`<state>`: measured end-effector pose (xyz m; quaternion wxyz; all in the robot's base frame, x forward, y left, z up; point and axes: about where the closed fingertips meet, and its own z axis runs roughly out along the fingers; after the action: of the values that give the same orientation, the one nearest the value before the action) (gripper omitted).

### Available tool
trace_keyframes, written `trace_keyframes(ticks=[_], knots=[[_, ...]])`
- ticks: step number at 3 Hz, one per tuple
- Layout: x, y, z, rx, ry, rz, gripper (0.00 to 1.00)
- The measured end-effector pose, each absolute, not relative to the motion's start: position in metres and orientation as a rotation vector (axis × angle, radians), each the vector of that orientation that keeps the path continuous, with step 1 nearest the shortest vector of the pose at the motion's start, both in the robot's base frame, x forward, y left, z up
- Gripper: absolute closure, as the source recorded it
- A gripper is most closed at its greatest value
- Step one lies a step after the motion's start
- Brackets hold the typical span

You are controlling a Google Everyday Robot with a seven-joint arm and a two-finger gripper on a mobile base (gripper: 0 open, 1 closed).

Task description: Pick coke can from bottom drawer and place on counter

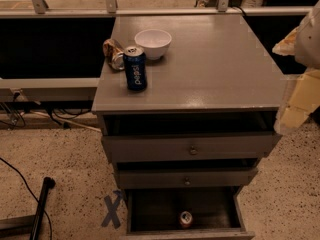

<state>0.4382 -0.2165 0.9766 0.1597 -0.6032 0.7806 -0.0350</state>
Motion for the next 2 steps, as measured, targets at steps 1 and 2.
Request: trace_keyframes(ticks=[1, 2], knots=[[0.438, -0.217, 0.977, -1.724, 2.231, -0.1, 0.0], [0.439, -0.215, 0.96, -1.69, 2.208, -0.017, 0.0]])
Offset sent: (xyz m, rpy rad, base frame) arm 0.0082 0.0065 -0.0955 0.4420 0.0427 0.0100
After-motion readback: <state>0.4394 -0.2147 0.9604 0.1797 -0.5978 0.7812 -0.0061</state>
